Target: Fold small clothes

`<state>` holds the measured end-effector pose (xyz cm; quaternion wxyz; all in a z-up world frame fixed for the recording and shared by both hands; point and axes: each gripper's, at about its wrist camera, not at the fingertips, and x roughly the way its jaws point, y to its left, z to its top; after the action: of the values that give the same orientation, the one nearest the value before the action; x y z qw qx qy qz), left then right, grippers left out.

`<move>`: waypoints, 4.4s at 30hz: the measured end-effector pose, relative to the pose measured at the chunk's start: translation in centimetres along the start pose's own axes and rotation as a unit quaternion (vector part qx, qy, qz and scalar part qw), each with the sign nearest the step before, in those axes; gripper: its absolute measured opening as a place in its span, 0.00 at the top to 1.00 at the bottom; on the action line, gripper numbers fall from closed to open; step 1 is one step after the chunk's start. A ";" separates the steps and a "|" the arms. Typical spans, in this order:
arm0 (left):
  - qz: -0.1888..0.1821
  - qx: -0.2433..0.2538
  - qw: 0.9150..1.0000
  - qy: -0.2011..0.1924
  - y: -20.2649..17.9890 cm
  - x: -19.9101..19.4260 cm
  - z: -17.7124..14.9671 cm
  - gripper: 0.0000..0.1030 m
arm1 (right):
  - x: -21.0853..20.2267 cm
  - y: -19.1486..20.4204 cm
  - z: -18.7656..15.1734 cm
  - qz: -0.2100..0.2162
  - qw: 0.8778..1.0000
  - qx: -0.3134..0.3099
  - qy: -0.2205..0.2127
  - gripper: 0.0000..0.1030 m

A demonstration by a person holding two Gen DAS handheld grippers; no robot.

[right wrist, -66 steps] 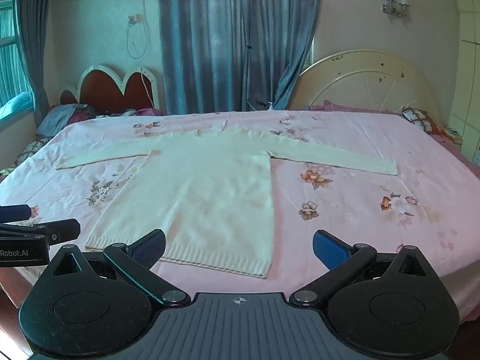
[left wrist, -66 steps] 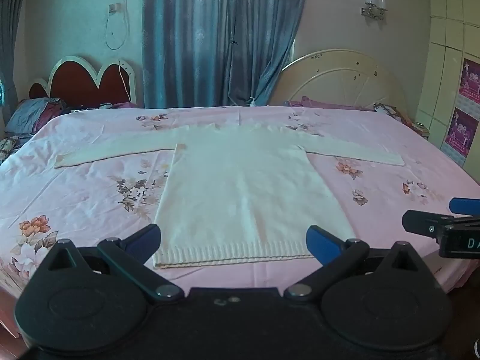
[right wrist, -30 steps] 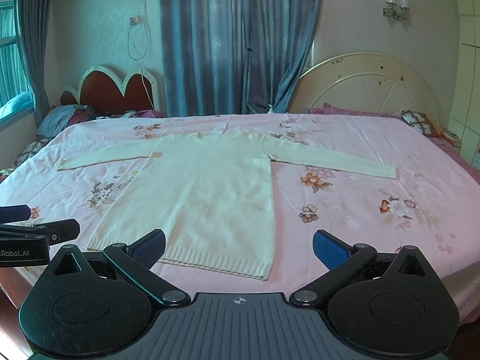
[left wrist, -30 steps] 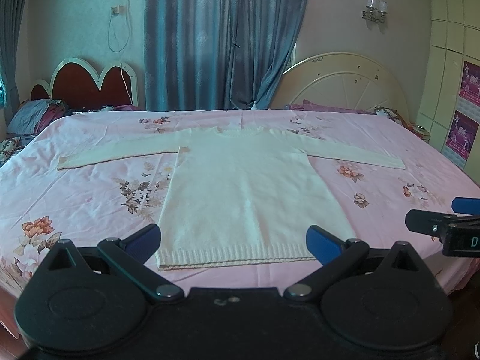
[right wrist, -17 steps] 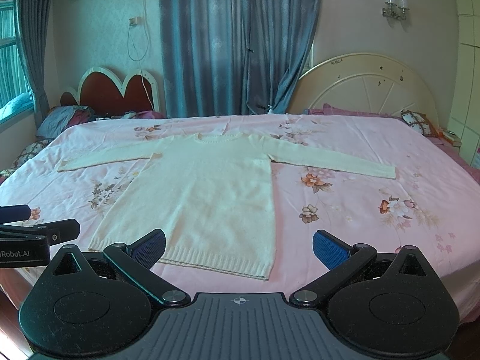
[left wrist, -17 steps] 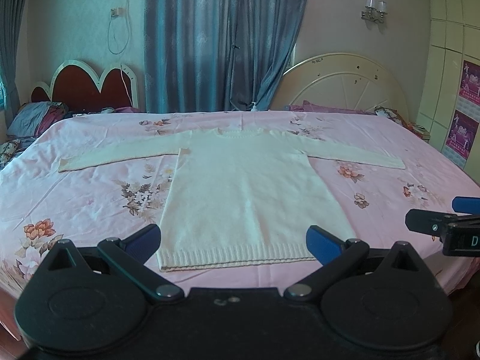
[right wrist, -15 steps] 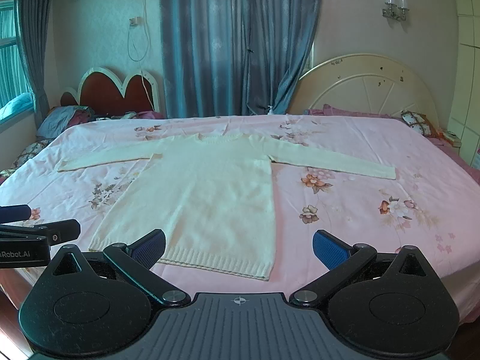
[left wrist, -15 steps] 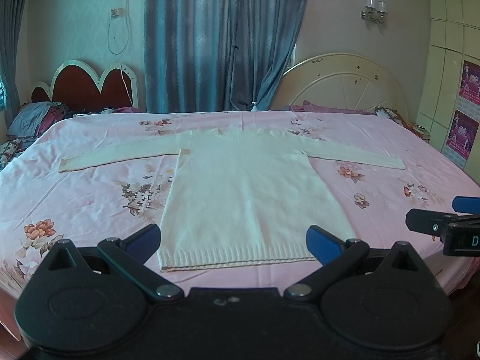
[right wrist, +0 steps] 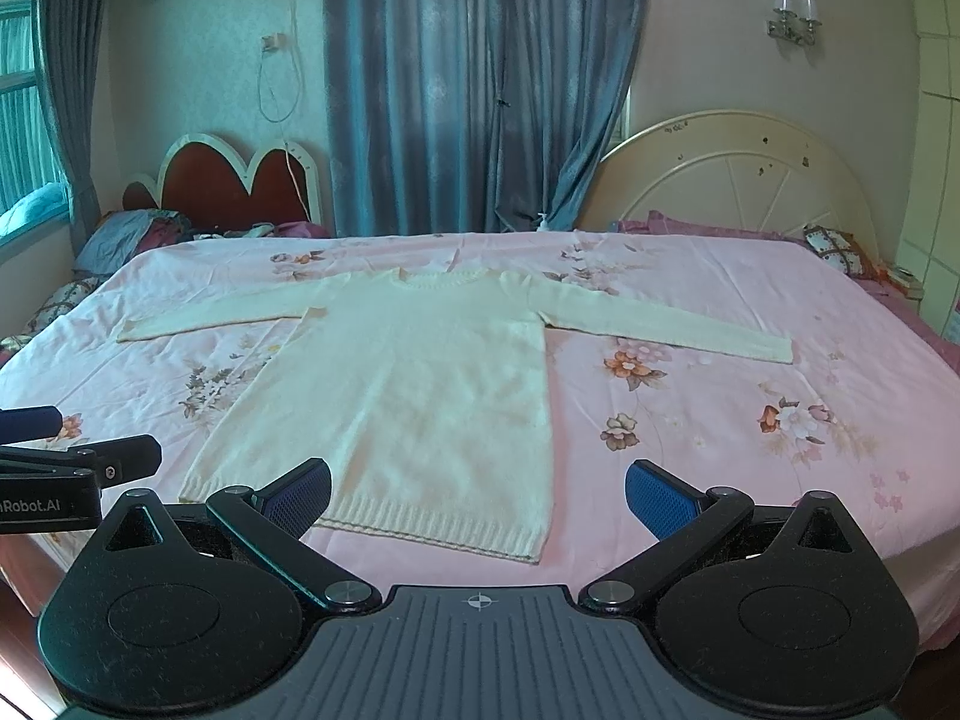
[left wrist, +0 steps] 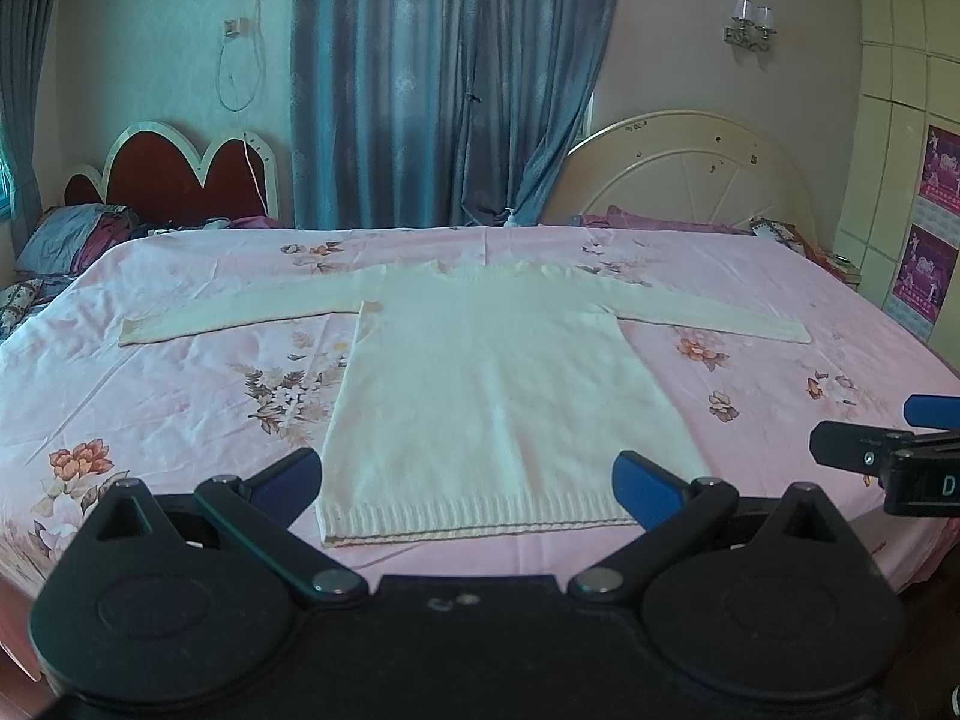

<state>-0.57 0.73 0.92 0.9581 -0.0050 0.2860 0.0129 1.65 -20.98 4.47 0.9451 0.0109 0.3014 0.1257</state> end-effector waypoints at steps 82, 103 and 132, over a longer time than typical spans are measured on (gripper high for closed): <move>-0.040 0.030 0.997 0.064 -10.5 36.4 15.3 0.05 | 32.1 -39.6 8.0 -0.157 0.924 0.348 0.002 0.61; -0.001 0.023 0.995 0.094 -10.1 40.4 16.6 0.02 | 34.8 -42.2 6.0 -0.089 0.900 0.426 0.009 0.69; -0.011 -0.094 0.985 0.143 12.8 39.9 13.0 0.19 | 43.6 -10.5 16.5 0.034 0.995 0.093 0.020 0.97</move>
<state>39.56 14.59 -10.16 0.9026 -0.1002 0.4178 0.0280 47.78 -19.62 -7.79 0.9289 0.1062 0.3304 0.1293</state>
